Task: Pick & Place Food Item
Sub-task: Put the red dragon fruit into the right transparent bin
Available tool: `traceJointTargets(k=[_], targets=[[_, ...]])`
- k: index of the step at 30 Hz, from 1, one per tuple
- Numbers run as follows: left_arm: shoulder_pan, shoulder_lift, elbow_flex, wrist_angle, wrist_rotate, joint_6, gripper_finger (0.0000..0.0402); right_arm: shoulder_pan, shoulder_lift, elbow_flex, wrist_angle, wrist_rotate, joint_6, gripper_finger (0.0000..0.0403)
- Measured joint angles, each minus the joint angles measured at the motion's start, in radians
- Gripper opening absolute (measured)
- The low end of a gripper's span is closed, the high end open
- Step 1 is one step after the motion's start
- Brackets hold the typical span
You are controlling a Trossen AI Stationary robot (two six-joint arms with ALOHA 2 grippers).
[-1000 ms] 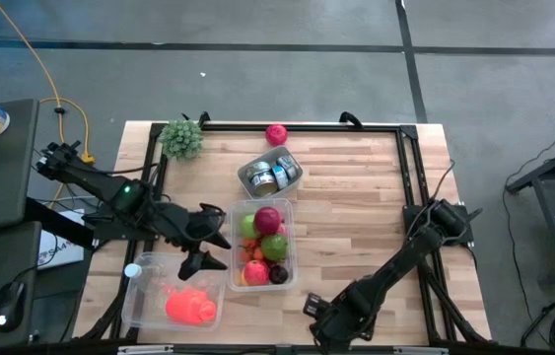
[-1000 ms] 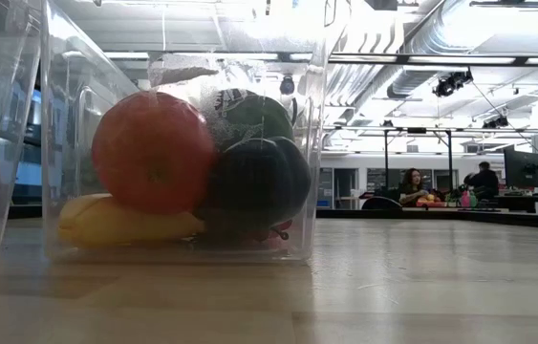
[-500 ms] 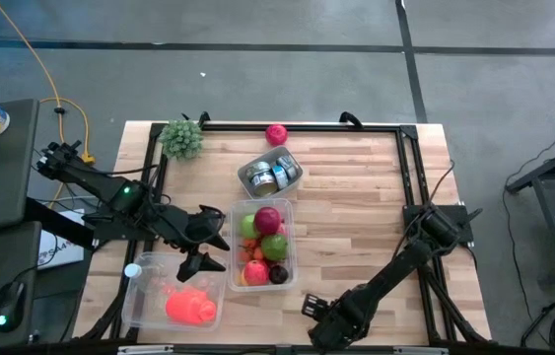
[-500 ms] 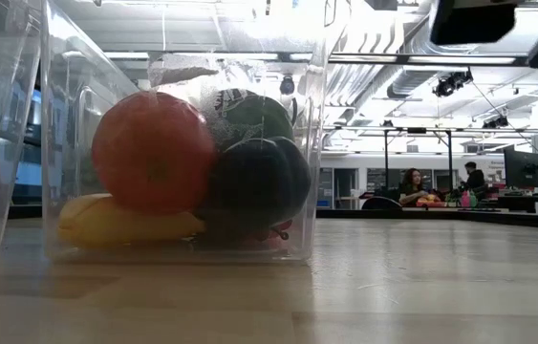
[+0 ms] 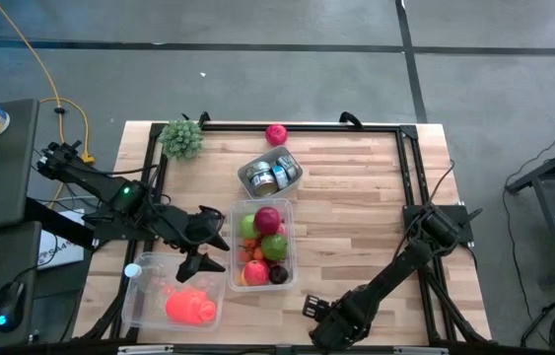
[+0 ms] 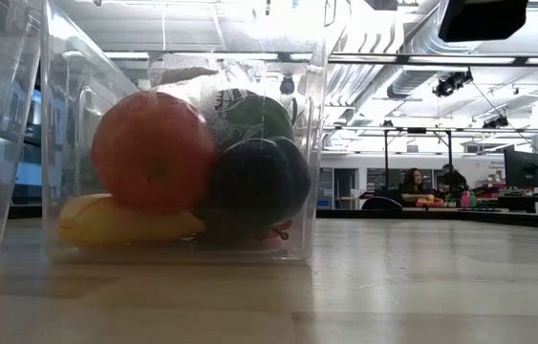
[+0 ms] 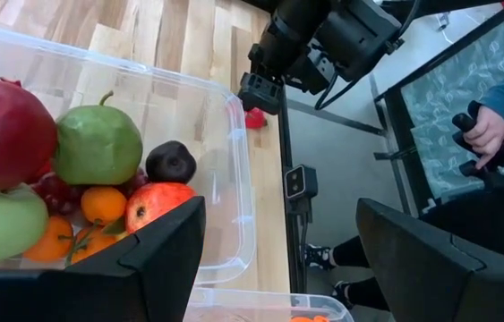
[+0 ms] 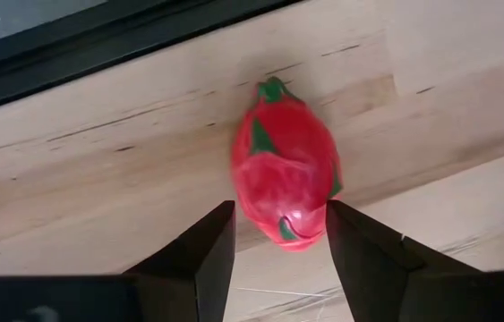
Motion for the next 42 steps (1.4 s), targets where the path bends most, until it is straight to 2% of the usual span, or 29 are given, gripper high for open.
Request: traceJointTargets(k=[13,23,30,42], targets=[[0.0,0.0,0.0,-0.001,0.0,0.0,0.0281,0.0,0.0,-0.001,0.042,-0.003,-0.03,0.0165],[0.0,0.0,0.0,-0.013,0.0,0.0,0.0281,-0.002,-0.01,-0.092,0.169,-0.042,-0.053,0.0164],[0.0,0.0,0.0,-0.035,-0.019,0.0,0.0281,-0.015,-0.008,-0.098,0.184,-0.06,-0.049,0.0164],[0.0,0.0,0.0,-0.048,-0.03,-0.001,0.0281,-0.048,-0.014,-0.204,0.266,-0.111,-0.045,0.0164]])
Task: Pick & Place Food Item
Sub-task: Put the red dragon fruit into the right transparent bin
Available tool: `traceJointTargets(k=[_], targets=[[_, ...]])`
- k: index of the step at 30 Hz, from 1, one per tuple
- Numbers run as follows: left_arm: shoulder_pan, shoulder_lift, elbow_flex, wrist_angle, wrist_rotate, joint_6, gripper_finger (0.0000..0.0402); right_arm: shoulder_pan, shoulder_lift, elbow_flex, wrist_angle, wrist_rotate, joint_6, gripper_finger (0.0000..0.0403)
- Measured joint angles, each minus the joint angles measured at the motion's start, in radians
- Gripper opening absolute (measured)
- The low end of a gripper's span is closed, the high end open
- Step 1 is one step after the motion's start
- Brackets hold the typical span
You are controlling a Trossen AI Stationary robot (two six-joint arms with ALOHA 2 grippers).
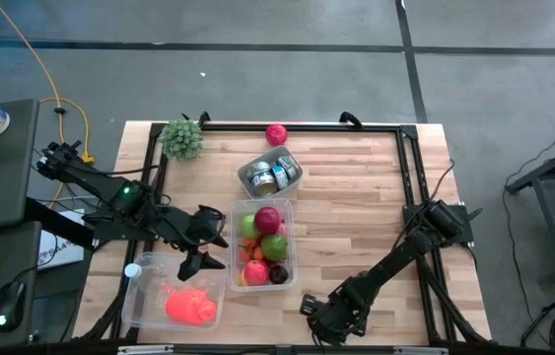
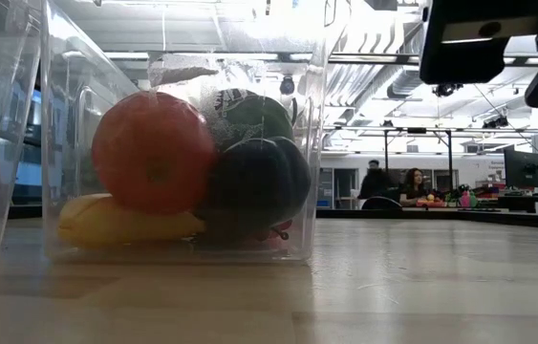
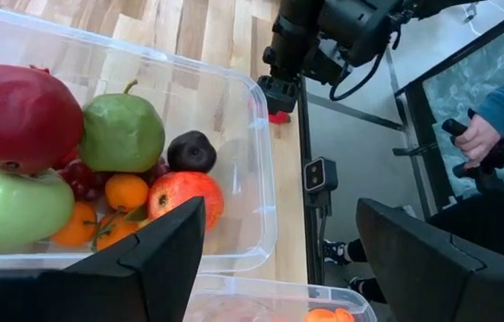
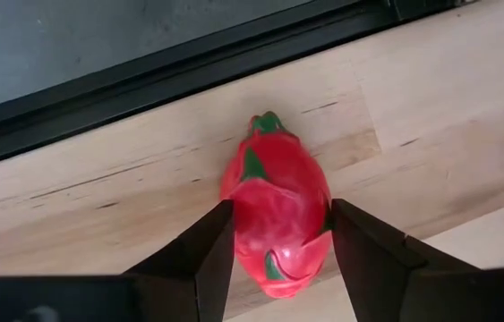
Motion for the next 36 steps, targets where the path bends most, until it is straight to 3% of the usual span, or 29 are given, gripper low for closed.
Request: traceJointTargets(k=[21,31,36], targets=[[0.0,0.0,0.0,-0.005,0.0,-0.008,0.0281,-0.053,0.034,0.002,0.02,-0.073,0.064,0.0113],[-0.05,0.0,0.0,-0.007,-0.086,-0.011,0.0281,-0.051,0.035,0.003,0.02,-0.15,0.182,0.0032],[-0.065,0.0,0.0,-0.011,-0.112,-0.01,0.0281,-0.052,0.036,0.003,0.024,-0.156,0.209,0.0015]])
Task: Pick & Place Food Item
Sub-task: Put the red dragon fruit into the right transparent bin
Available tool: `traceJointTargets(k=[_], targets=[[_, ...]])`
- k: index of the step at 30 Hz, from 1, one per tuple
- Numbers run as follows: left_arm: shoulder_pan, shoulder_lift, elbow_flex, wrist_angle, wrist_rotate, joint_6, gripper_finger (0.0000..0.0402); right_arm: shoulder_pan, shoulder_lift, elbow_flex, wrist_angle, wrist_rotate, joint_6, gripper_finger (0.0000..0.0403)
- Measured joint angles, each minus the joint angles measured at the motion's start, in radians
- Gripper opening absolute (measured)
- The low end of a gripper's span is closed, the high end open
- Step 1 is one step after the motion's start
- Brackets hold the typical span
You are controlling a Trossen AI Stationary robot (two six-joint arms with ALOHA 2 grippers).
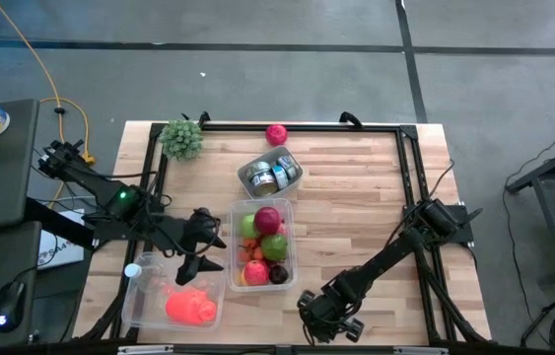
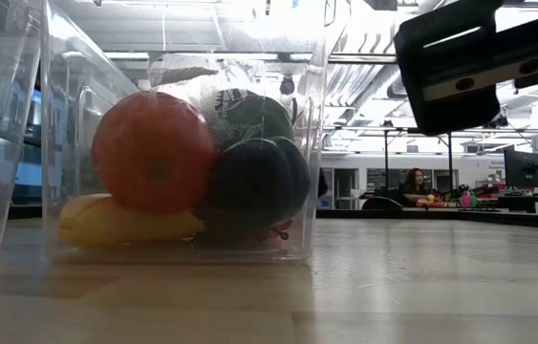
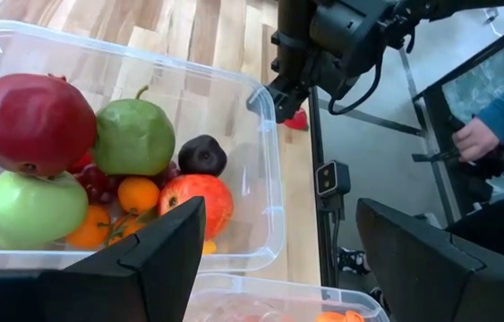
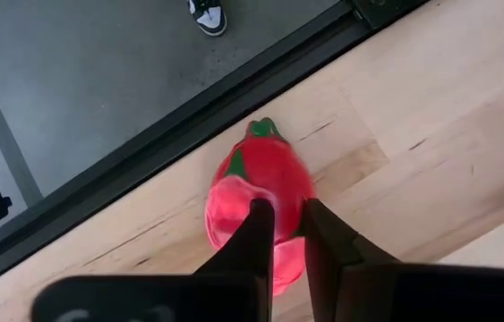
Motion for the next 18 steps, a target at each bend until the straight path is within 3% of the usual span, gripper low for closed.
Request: traceJointTargets(k=[18], targets=[[-0.001,0.0,0.0,-0.001,-0.001,0.0,0.0281,-0.066,-0.003,0.007,-0.085,0.174,0.11,0.001]])
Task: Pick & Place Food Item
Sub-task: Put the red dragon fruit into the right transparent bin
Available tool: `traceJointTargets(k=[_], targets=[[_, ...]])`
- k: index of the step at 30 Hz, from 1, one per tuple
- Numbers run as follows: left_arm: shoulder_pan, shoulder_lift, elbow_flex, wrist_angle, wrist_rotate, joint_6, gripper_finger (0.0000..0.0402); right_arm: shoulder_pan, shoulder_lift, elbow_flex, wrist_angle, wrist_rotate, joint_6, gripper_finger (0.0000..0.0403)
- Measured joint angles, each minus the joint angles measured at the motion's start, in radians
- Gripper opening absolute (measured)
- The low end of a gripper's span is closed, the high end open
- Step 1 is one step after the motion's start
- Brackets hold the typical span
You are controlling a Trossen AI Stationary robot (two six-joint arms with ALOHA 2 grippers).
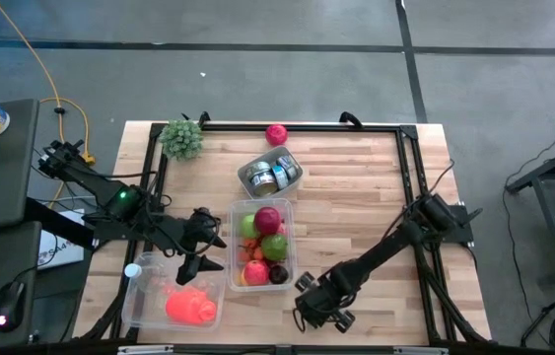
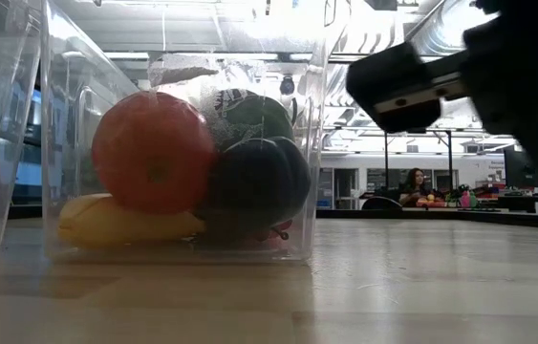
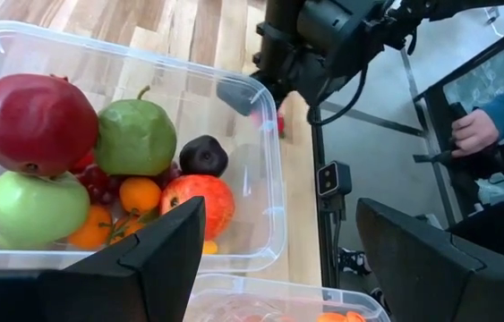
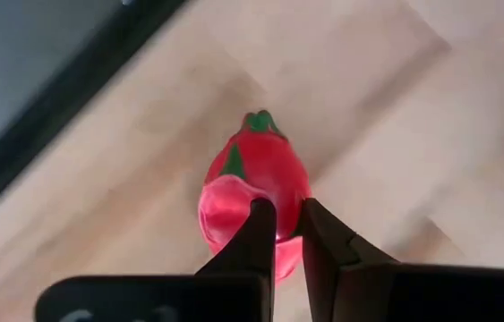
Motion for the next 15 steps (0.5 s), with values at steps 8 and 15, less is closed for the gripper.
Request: traceJointTargets(k=[8,15], targets=[[0.0,0.0,0.0,0.0,0.001,0.0,0.0281,-0.047,-0.007,0.001,-0.055,0.028,0.046,0.0009],[0.0,0.0,0.0,0.0,0.004,0.0,0.0281,-0.064,-0.04,-0.003,-0.138,0.098,0.051,0.0003]])
